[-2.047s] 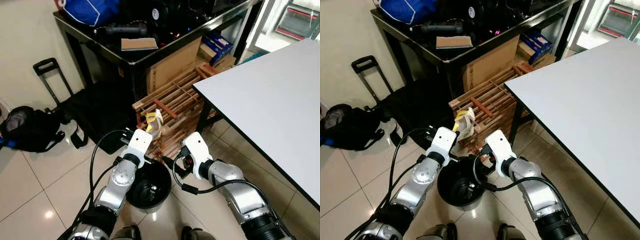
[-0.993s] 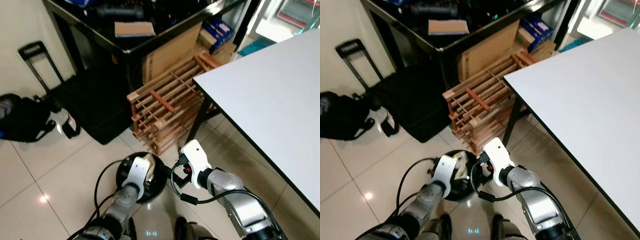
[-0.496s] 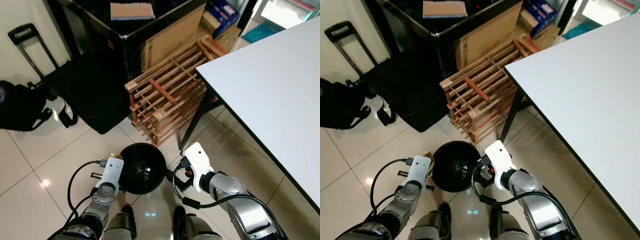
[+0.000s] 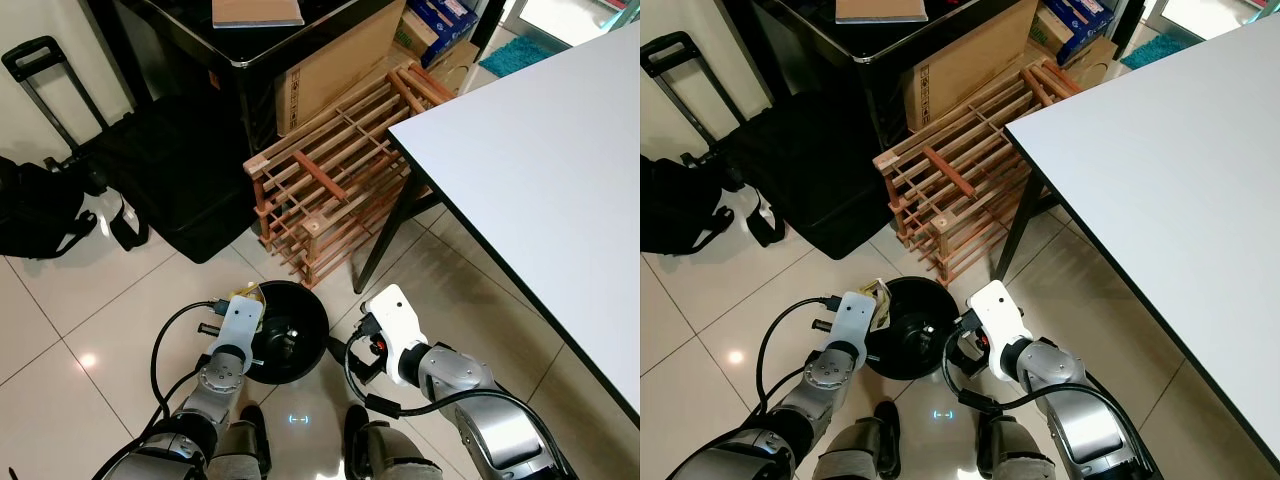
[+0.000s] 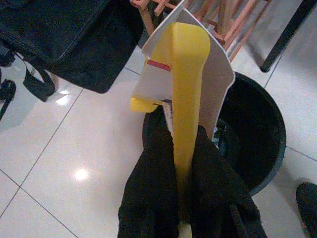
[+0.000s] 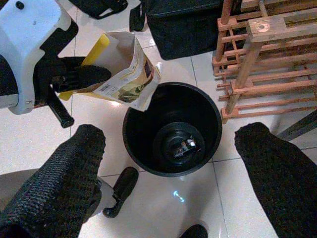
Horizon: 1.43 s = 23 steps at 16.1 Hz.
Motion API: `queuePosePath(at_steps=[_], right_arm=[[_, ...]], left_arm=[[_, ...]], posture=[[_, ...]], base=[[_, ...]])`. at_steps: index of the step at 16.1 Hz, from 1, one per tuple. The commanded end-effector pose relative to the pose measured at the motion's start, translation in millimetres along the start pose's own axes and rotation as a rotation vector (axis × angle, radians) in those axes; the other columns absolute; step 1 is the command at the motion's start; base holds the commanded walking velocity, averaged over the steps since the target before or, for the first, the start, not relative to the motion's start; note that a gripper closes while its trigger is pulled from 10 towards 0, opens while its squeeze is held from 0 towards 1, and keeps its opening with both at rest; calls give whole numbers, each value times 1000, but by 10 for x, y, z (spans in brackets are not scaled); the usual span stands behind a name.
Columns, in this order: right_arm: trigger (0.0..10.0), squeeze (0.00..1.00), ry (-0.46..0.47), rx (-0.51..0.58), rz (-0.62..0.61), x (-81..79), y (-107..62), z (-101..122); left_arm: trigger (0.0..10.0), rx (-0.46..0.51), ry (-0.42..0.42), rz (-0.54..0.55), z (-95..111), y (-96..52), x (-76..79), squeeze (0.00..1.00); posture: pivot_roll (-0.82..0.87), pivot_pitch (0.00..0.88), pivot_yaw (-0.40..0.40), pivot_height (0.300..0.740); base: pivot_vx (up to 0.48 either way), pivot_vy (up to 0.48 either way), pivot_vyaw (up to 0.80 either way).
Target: Picking trash to rubbish bin
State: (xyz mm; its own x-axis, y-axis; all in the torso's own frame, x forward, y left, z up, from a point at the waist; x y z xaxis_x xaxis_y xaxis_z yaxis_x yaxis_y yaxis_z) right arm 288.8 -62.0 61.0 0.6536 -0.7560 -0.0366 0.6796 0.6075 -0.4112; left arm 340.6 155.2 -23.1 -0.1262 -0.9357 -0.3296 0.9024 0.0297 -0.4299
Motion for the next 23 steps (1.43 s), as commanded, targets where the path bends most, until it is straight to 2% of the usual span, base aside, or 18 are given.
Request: queuePosePath(at_steps=[1, 5, 6, 7, 8, 11, 12, 13, 19, 23], right_arm=[[10000, 0, 1, 1, -1, -25, -18, 8], [10000, 0, 3, 0, 0, -33, -23, 4], [10000, 0, 3, 0, 1, -34, -24, 5], [10000, 0, 3, 0, 1, -33, -22, 5], [10000, 0, 4, 0, 2, -32, -21, 6], [10000, 0, 2, -1, 3, -32, -20, 7], [10000, 0, 1, 0, 3, -32, -17, 10], [10000, 0, 1, 0, 3, -32, -16, 11], [10000, 0, 0, 7, -5, -22, 7, 30], [10000, 0, 17, 75, -83, 124, 53, 167]], left_arm=[[10000, -27, -3, -15, -127, -43, 37, 0], [10000, 21, -9, -35, -45, -35, 33, 0], [10000, 33, -26, -46, -20, -33, 46, 459], [10000, 43, -40, -59, 2, -32, 65, 863], [10000, 49, -49, -69, 16, -32, 82, 1000], [10000, 54, -55, -76, 24, -34, 102, 1000], [10000, 52, -55, -82, 17, -37, 111, 553], [10000, 52, -58, -84, 15, -39, 115, 0], [10000, 82, -63, -65, 70, -32, 62, 0], [10000, 207, -93, -67, 337, -36, 94, 0]], posture=[[-82, 321, -28, 740], [-82, 322, -28, 740], [-82, 323, -28, 740], [-81, 323, -29, 740], [-80, 322, -29, 740], [-80, 321, -30, 740], [-79, 320, -30, 740], [-79, 322, -30, 740], [-72, 316, -25, 740], [-60, 292, -12, 740]], base=[[0, 0, 0], [0, 0, 0], [0, 0, 0], [0, 0, 0], [0, 0, 0], [0, 0, 0], [0, 0, 0], [0, 0, 0], [0, 0, 0], [0, 0, 0]])
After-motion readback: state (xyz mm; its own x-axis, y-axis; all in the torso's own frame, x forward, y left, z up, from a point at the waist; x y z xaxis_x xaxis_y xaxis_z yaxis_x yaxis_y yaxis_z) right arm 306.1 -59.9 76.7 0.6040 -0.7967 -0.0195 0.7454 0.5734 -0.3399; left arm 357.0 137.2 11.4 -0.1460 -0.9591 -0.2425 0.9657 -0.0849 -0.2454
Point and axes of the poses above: a point about 5 cm out from each wrist's last joint towards the gripper, its own y axis pointing out of the wrist towards the gripper, its own z axis along the axis of the wrist's last joint, x = y × z, the point moved 5 cm from there along y, pointing out of the wrist towards the gripper, and after that the axes turned 2 degrees about y, right-handed, at the moved point
